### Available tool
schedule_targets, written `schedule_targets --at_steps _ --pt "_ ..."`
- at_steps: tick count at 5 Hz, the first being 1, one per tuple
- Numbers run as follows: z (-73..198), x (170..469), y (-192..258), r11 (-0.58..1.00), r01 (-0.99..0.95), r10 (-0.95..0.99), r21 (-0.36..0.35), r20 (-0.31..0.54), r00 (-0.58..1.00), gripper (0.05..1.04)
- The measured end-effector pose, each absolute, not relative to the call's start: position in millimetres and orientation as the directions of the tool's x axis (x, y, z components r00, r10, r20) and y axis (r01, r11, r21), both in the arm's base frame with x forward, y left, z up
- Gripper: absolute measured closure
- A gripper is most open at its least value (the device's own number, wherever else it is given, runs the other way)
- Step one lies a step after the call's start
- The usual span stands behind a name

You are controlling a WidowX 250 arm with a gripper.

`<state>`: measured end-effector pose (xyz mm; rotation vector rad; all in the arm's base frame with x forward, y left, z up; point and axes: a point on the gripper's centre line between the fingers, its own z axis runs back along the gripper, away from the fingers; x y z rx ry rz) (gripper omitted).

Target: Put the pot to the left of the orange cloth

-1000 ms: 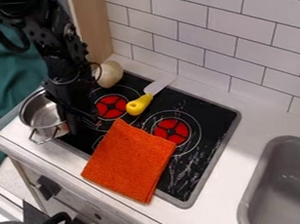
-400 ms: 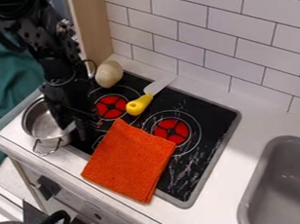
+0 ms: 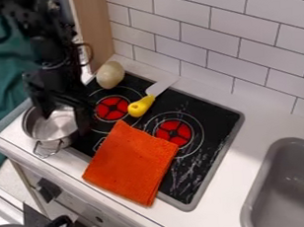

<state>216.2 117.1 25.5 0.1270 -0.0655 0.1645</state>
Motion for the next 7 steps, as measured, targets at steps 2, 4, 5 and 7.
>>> schedule_targets --at_steps 2,4,5,7 --pt "32.3 232.0 96.7 0.986 -0.144 0.140 0.079 0.050 0.989 0.075" --pt "27.2 238.7 94.7 0.995 -0.091 0.090 0.048 0.024 0.996 0.075" --pt "27.1 238.6 94.4 0.995 -0.089 0.088 0.047 0.023 0.996 0.075" --pt "27.1 238.6 94.4 0.995 -0.089 0.088 0.047 0.023 0.996 0.075"
